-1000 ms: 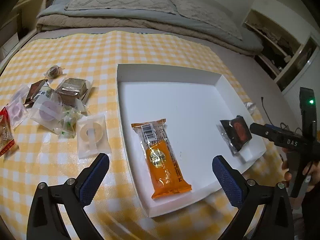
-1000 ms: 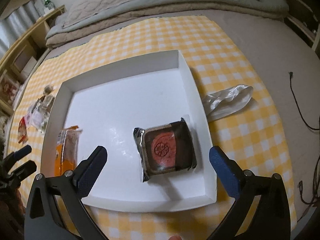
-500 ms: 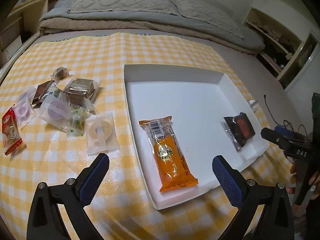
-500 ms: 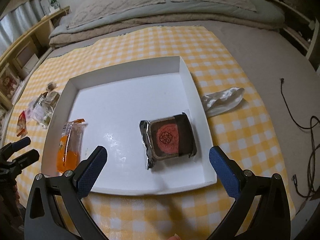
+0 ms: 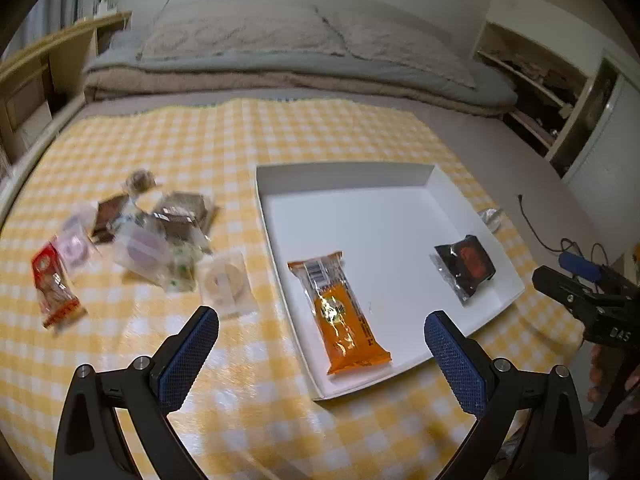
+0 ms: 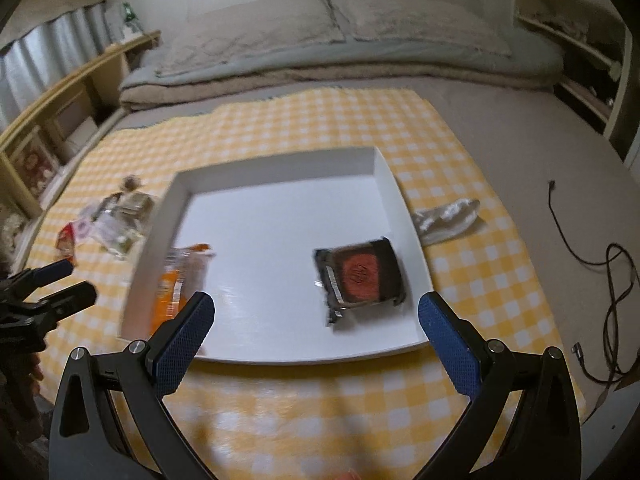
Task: Organize snacks
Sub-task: 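Withdraw both tools from the tray back toward the snack pile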
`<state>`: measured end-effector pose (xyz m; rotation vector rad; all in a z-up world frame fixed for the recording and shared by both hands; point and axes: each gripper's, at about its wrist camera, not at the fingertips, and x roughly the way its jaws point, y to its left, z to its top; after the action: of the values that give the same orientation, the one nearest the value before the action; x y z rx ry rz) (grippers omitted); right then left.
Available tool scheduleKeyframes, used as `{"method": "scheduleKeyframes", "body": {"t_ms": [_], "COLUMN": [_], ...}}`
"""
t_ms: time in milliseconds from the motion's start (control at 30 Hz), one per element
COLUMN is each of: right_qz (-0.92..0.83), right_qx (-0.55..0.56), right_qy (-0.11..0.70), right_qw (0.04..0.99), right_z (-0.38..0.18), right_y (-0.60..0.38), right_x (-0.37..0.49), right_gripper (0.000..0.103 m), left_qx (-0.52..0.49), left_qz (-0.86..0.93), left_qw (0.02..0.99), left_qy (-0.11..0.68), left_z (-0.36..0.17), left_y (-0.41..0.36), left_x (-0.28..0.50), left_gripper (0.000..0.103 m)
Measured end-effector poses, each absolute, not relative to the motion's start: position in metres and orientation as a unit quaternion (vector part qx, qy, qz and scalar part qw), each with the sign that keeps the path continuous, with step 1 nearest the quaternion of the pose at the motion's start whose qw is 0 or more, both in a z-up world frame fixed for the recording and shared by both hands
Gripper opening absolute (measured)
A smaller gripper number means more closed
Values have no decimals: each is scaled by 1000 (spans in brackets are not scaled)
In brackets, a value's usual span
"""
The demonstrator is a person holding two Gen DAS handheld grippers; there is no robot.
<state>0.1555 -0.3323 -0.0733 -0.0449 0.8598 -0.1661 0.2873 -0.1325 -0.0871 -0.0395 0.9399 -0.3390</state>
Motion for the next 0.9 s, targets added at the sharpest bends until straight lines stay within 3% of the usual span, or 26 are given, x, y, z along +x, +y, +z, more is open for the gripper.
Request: {"method": "scheduleKeyframes", "body": {"t_ms": [400,900], "right_qz": [-51,7], "right_qx": [-47,-68], "right_qy": [366,342], "right_qw": [928,937], "right_z": [-42,-32], "right_y": [-281,-193], "right_x": [141,183], "right_gripper": [103,103], "left_qx": [-13,-24], "left_qz": [-155,-80], "left_qw": [898,922], "left_qy": [413,377], "left_z": [-34,9], "left_y": [-90,4], "left_x": [248,222], "left_gripper": [103,103]}}
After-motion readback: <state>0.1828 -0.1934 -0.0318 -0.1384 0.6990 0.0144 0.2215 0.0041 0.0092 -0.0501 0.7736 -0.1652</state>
